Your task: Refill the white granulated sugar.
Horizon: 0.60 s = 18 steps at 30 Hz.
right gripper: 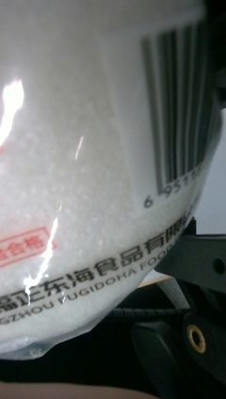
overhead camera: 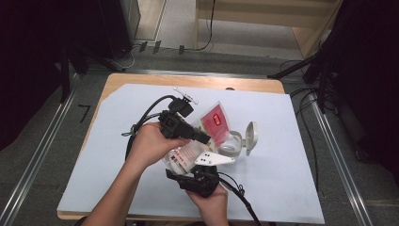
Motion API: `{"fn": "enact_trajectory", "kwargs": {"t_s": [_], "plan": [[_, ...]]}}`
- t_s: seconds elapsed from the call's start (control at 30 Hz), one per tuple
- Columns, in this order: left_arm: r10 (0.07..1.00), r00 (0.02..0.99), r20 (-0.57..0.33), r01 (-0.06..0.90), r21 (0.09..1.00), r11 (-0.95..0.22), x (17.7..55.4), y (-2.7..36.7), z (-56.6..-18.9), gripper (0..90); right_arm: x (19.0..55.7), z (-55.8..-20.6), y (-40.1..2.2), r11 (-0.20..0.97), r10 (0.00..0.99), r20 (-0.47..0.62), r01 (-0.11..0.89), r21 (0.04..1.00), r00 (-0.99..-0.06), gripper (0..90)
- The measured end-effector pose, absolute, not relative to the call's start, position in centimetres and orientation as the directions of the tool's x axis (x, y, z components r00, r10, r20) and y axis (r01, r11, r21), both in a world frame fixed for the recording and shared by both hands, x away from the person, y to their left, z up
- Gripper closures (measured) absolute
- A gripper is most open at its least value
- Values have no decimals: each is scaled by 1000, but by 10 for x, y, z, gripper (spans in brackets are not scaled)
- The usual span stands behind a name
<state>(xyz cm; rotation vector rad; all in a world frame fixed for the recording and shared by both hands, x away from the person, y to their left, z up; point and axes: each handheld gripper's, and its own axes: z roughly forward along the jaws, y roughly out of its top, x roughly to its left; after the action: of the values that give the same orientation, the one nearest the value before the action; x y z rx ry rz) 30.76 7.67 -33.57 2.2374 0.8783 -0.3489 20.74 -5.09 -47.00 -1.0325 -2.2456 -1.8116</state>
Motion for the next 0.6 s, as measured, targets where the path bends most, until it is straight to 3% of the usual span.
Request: {"fn": "enact_trajectory", "kwargs": {"t_s": [0.23, 0.37, 0.6], "plan": [[502, 733, -459, 681, 504, -532, 306, 81, -335, 697, 208, -471, -53, 56, 430, 484, 558, 828, -762, 613], [517, 727, -452, 687, 491, -536, 309, 86, -337, 811, 209, -468, -53, 90, 446, 455, 545, 834, -771, 611], [523, 712, -469, 702, 472, -533, 312, 79, -338, 862, 210, -462, -46, 193, 489, 368, 510, 838, -791, 549]]}}
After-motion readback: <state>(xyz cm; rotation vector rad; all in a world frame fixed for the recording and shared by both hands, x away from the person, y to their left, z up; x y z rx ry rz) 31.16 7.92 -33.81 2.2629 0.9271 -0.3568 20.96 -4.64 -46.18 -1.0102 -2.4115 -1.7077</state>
